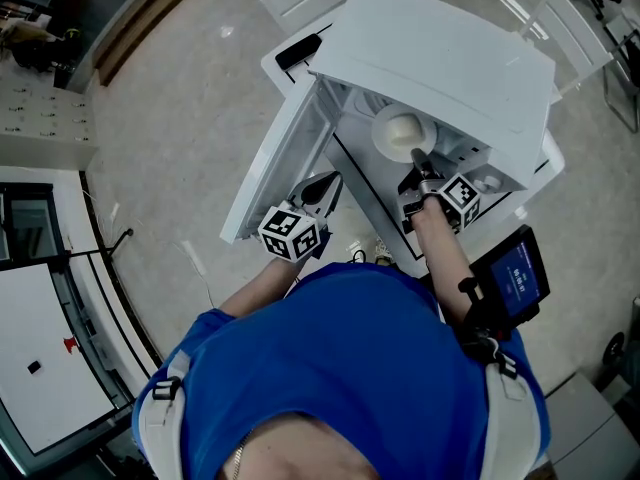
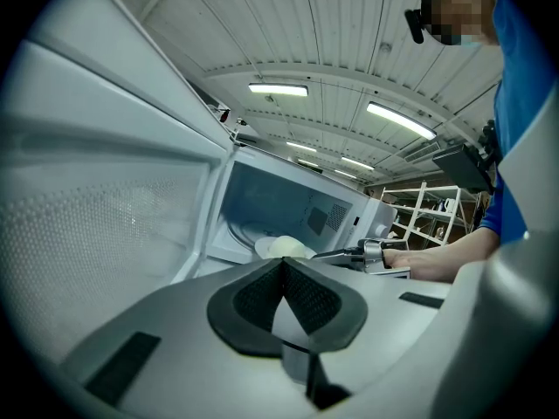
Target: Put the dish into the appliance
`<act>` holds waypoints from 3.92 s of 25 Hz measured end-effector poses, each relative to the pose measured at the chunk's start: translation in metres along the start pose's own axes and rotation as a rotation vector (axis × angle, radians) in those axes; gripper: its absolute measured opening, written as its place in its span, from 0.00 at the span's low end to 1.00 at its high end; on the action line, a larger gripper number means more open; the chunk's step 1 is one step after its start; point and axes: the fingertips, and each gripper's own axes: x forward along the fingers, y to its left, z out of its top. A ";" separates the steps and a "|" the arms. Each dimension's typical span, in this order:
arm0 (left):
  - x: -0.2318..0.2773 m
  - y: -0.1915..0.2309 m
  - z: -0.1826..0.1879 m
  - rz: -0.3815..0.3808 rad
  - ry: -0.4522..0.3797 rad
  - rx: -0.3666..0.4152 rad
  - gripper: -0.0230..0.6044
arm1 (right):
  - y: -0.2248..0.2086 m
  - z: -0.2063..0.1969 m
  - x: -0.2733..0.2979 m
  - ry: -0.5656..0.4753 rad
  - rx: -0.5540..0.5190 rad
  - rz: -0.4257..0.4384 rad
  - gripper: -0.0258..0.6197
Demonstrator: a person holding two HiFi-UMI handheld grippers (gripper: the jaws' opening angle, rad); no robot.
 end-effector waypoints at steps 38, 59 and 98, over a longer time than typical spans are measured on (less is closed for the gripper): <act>0.000 0.005 0.003 0.019 -0.019 -0.025 0.05 | 0.014 0.016 0.023 -0.035 -0.160 -0.015 0.12; 0.000 0.006 0.001 0.008 -0.030 -0.023 0.05 | 0.015 0.009 0.015 0.072 -0.608 -0.081 0.18; -0.003 0.007 0.006 0.014 -0.059 -0.021 0.05 | 0.012 0.018 0.019 0.092 -0.839 -0.151 0.28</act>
